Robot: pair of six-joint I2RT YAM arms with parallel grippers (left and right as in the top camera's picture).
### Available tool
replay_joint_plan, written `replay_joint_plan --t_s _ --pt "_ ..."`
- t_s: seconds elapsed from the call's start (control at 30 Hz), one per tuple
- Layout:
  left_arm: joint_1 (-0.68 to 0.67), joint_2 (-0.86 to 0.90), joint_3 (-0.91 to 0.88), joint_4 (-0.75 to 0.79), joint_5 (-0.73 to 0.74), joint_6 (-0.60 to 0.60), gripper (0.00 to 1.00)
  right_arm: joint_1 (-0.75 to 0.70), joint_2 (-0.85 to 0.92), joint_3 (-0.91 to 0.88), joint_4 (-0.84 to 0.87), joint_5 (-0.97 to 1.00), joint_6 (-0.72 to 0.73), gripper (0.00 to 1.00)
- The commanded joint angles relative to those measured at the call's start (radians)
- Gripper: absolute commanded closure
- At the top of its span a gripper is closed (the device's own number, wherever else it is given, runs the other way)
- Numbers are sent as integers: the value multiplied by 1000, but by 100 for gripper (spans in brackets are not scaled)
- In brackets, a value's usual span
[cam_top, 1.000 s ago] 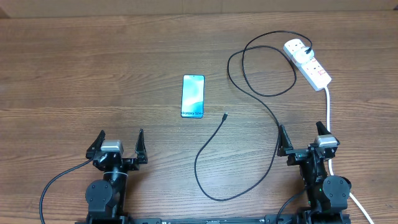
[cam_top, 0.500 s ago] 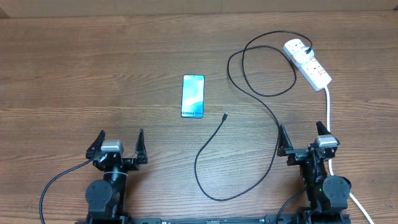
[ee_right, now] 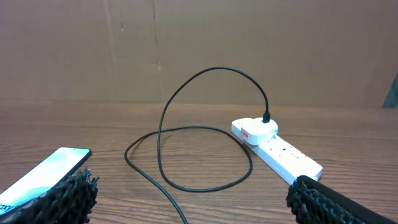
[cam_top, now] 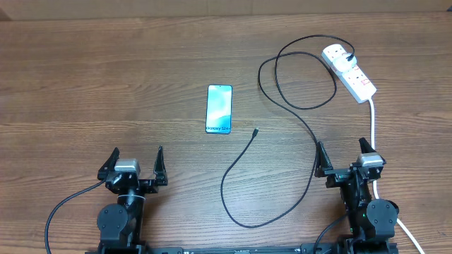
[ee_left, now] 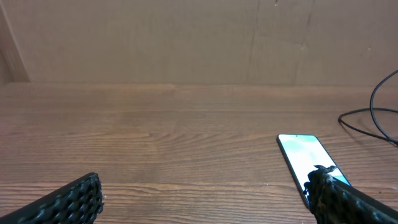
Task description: Plug charger to phone and switch on socket
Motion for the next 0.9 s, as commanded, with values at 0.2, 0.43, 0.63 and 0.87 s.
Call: replay_joint_plan --t_s 0.2,0.43,0.63,0.87 --pt "6 -12 -7 5 -3 24 1 7 -10 -10 5 9 -3 0" --pt "5 -12 -6 13 95 -80 0 7 -10 -10 5 9 -3 0" --pt "5 -12 -6 120 313 -353 1 7 -10 -10 5 9 -3 0" --pt "5 -12 -6 616 352 -477 0 7 -10 -10 5 9 -3 0"
